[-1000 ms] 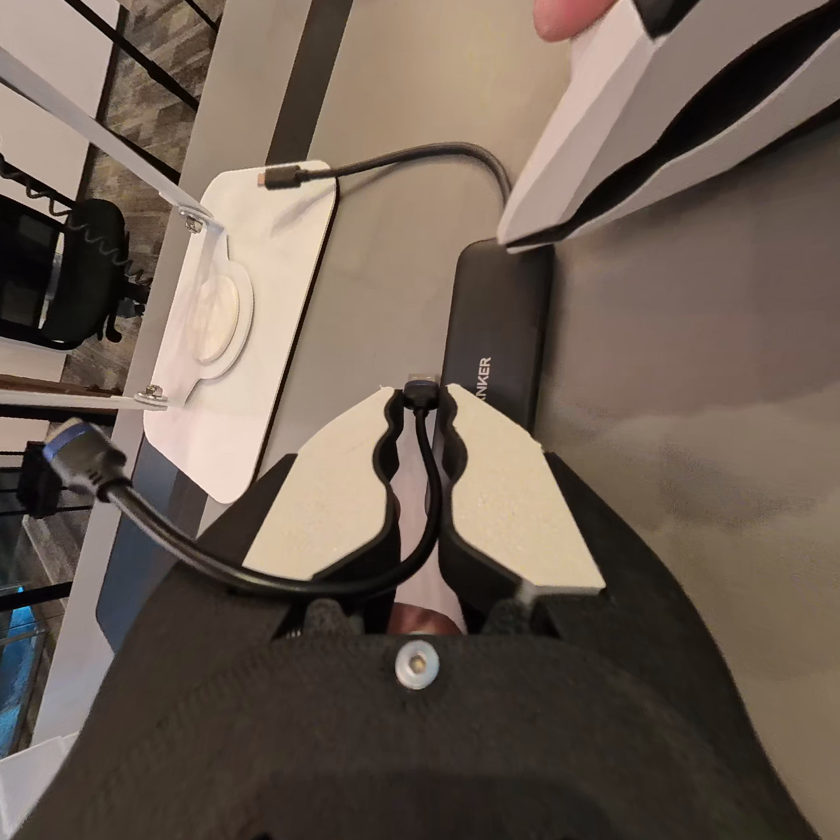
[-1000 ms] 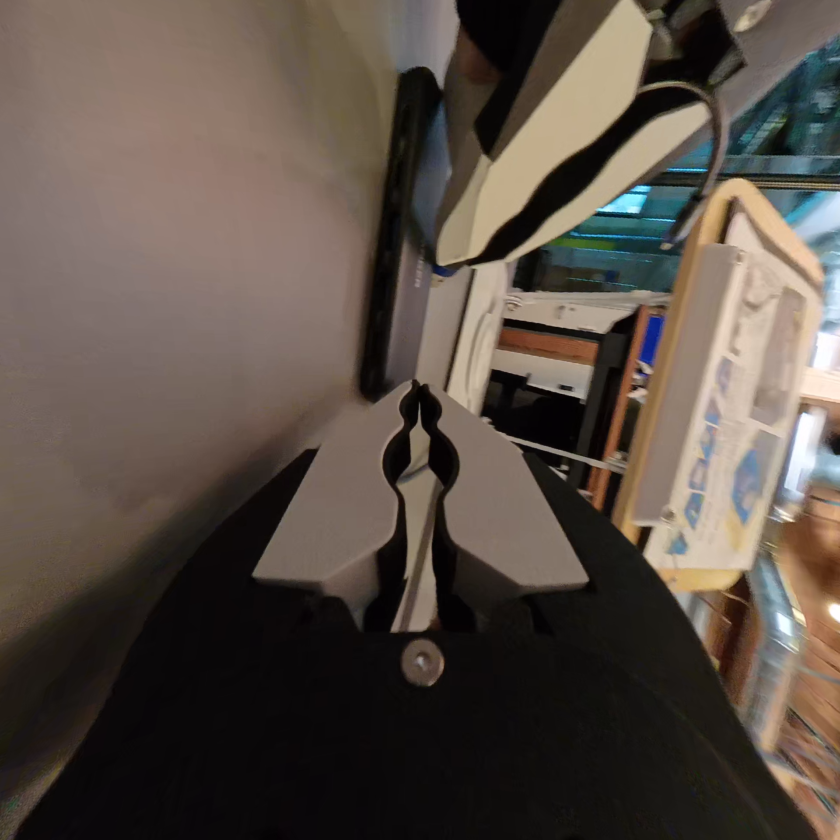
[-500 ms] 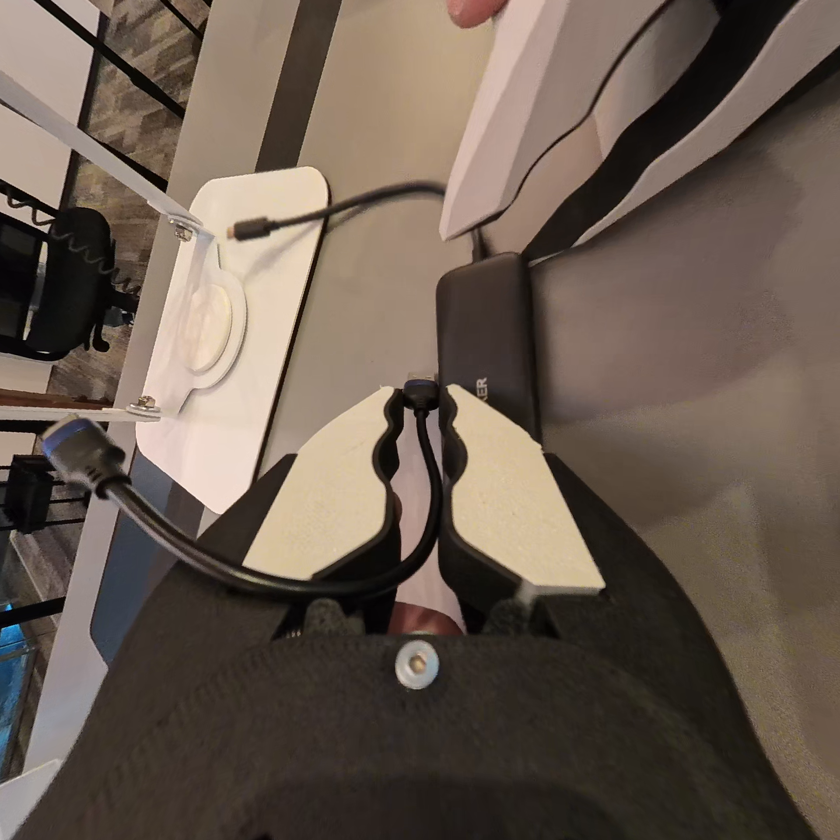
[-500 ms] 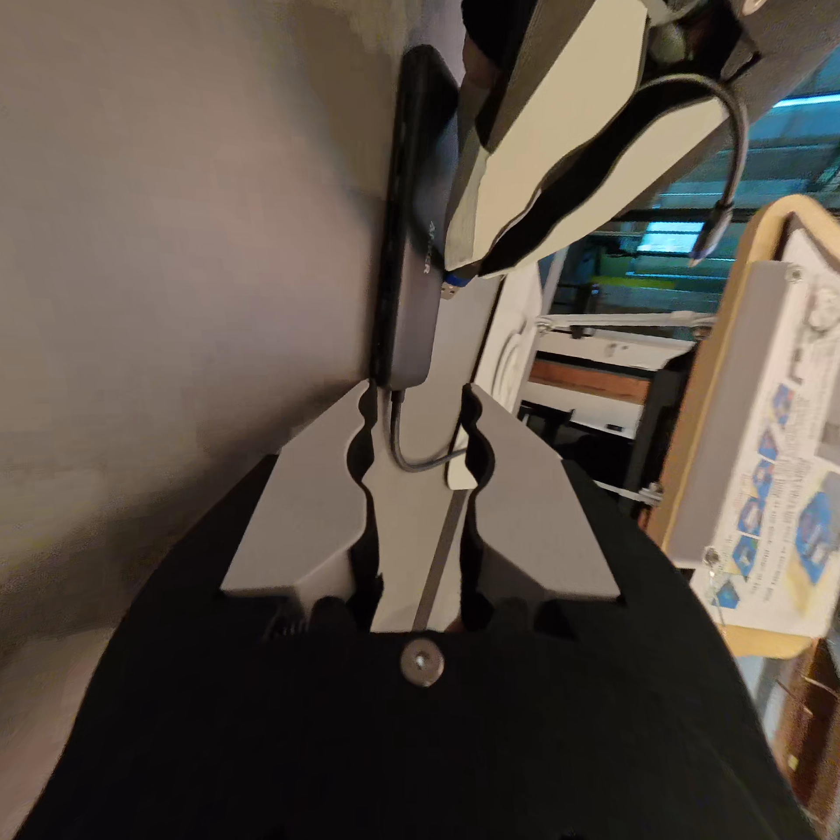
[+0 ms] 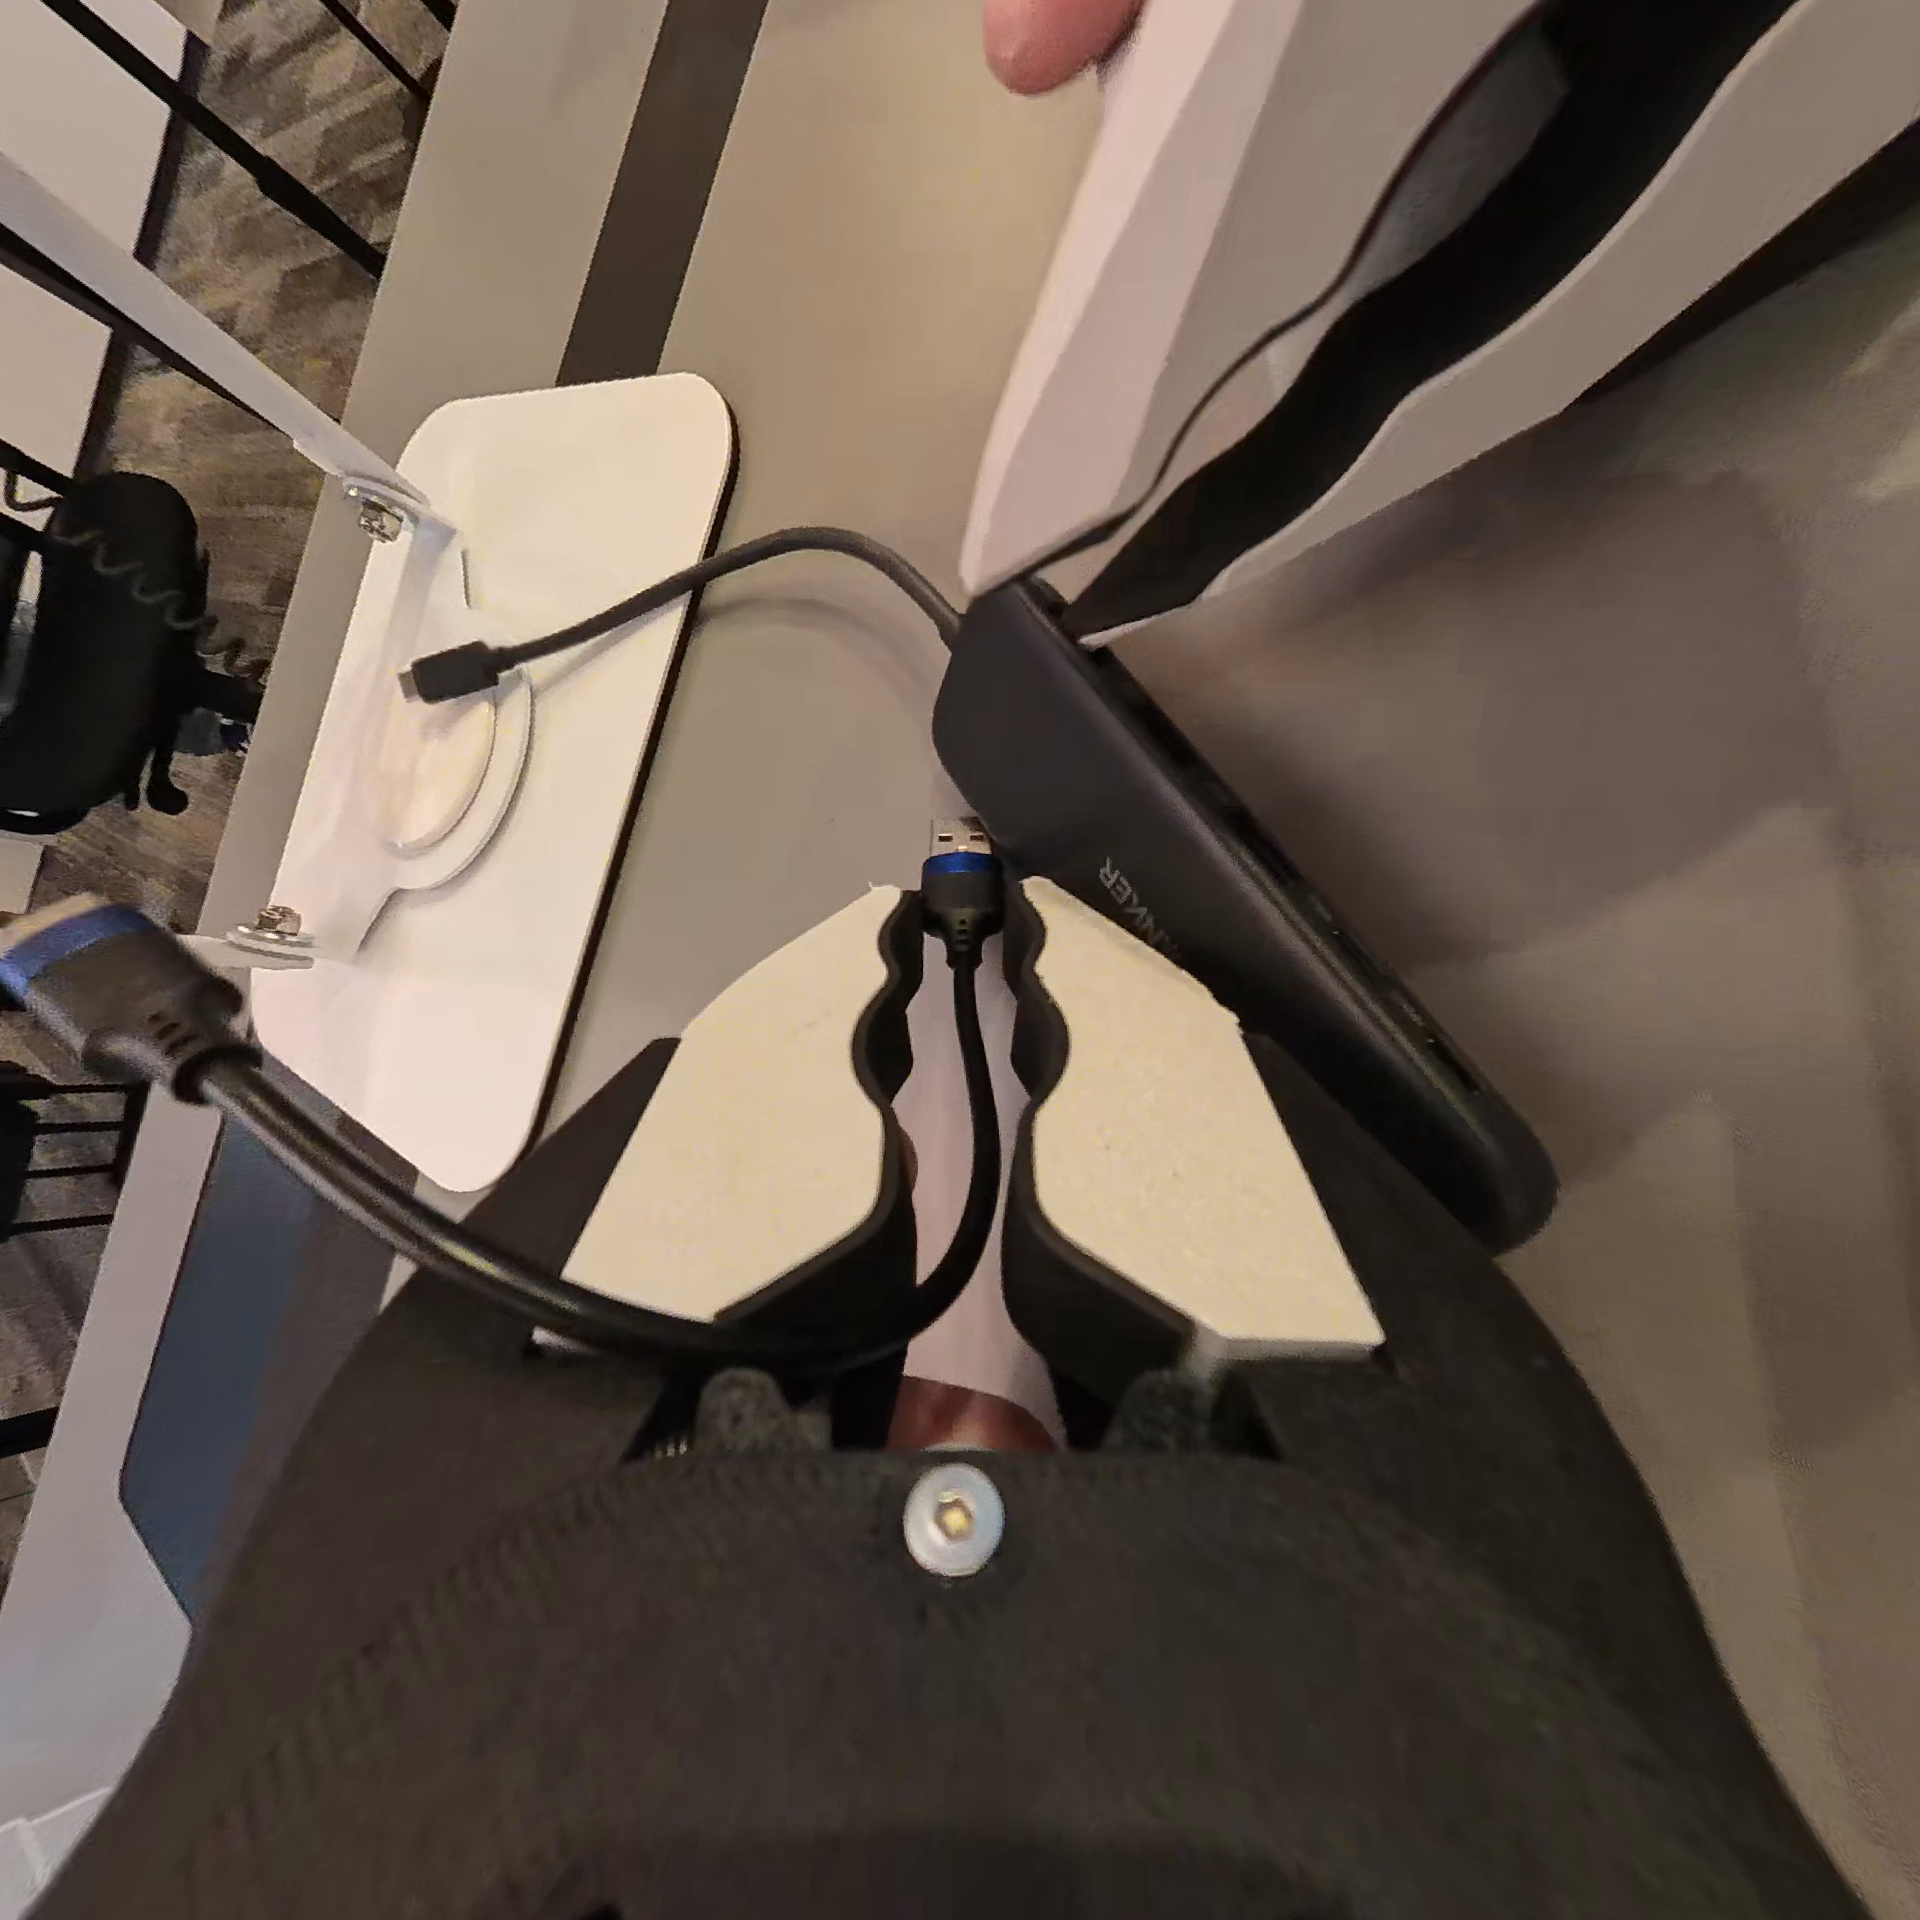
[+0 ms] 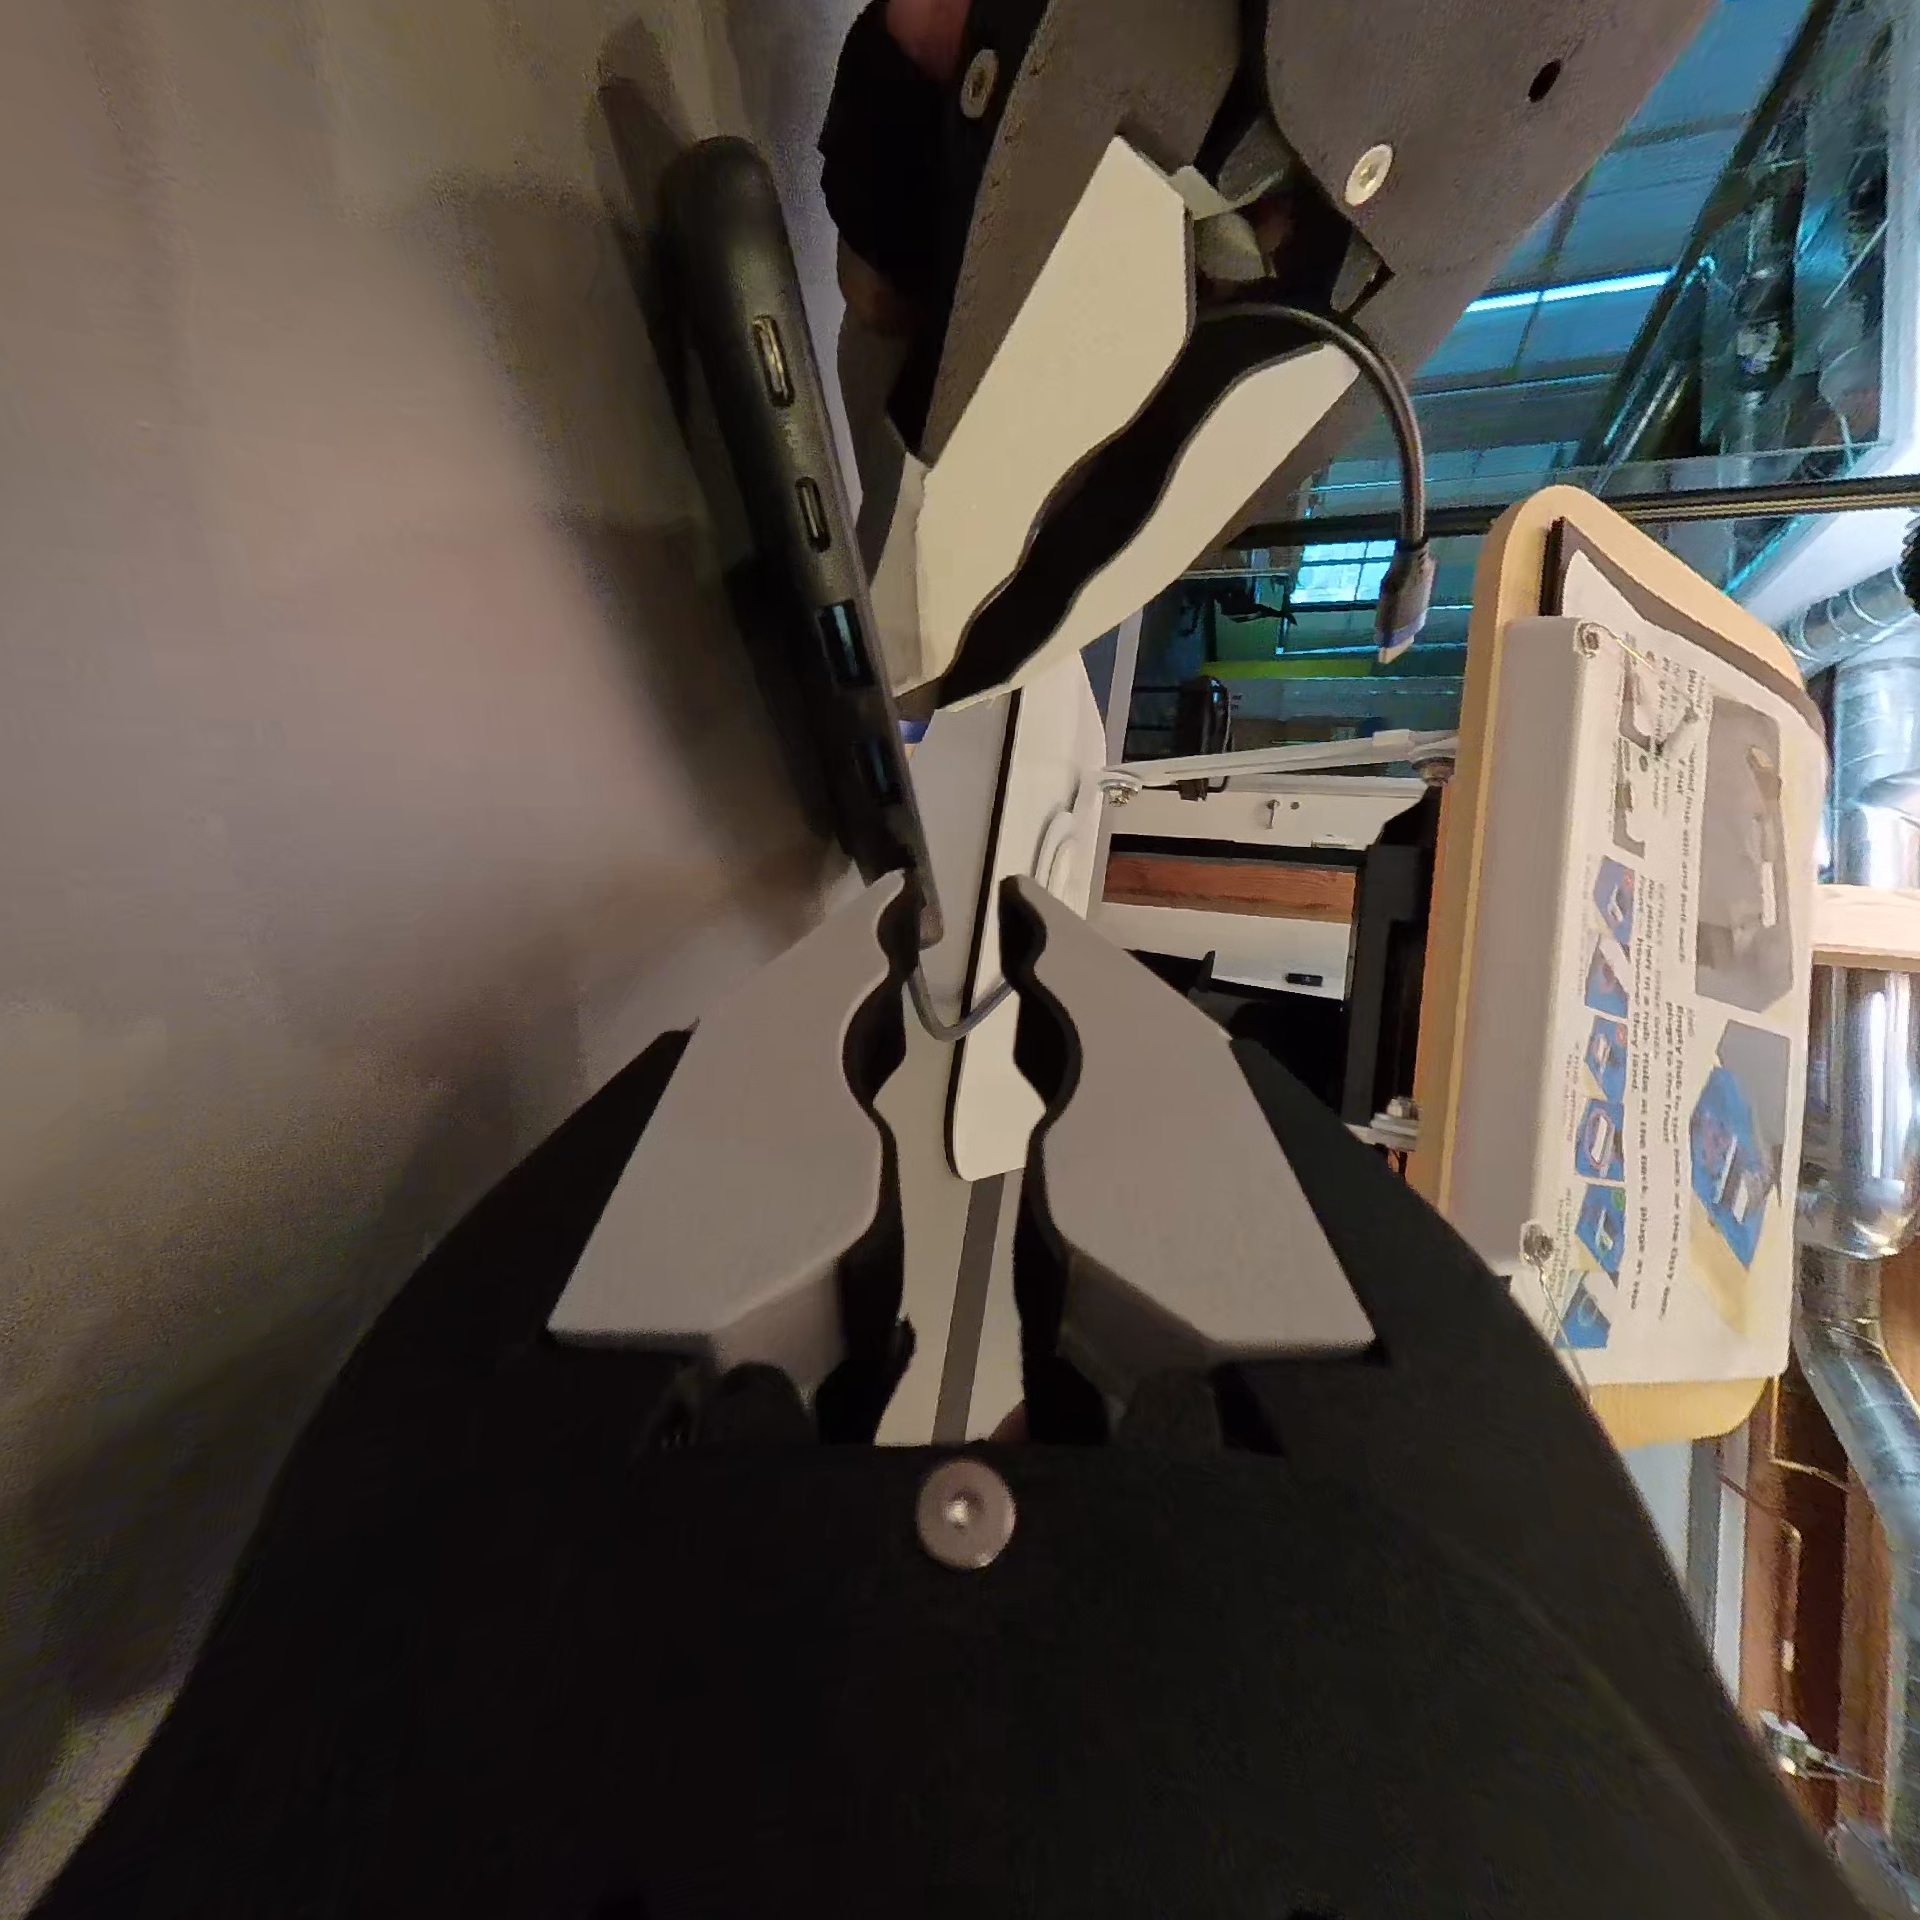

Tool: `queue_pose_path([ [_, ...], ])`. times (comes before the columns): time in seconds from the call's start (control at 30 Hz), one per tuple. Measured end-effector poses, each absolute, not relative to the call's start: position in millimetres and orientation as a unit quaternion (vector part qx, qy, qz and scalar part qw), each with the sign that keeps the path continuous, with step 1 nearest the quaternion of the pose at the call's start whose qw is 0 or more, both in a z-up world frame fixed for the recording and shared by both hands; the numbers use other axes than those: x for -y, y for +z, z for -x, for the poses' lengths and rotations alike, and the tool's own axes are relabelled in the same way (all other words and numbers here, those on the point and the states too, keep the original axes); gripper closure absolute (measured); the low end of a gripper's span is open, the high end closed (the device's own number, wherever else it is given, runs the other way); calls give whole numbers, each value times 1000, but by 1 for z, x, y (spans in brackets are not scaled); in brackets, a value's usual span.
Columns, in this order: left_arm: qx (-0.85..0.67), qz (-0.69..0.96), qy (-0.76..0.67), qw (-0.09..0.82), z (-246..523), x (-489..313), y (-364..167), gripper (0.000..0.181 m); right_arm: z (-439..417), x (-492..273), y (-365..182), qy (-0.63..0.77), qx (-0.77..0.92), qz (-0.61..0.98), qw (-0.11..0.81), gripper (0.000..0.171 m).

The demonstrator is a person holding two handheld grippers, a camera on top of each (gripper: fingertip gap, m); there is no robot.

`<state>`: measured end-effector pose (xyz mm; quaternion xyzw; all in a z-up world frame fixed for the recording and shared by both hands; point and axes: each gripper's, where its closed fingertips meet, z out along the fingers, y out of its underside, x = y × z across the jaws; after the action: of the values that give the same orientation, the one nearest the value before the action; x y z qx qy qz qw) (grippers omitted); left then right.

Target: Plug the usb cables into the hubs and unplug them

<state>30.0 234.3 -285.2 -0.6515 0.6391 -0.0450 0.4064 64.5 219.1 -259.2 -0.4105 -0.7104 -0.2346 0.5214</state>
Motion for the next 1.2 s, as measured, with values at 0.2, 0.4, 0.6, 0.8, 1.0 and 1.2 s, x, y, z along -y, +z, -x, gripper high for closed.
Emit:
queue_pose_path([
  [0.2, -639, 650, -41, 409, -28, -237, -285, 166, -65, -229, -252, -224, 699, 441, 517, 143],
  [0.4, -643, 646, -49, 407, -31, -233, -286, 166, -60, -236, -242, -240, 662, 450, 549, 158],
  [0.6, -653, 635, -90, 403, -40, -222, -287, 166, -42, -232, -243, -224, 680, 459, 526, 151],
  [0.8, -653, 635, -85, 404, -35, -223, -286, 166, -60, -230, -240, -178, 681, 497, 507, 151],
  [1.0, -640, 635, -86, 425, -47, -224, -277, 166, -130, -229, -259, -252, 762, 458, 383, 128],
  [1.2, -645, 632, -60, 426, -66, -220, -282, 166, -120, -228, -278, -281, 774, 401, 402, 135],
])
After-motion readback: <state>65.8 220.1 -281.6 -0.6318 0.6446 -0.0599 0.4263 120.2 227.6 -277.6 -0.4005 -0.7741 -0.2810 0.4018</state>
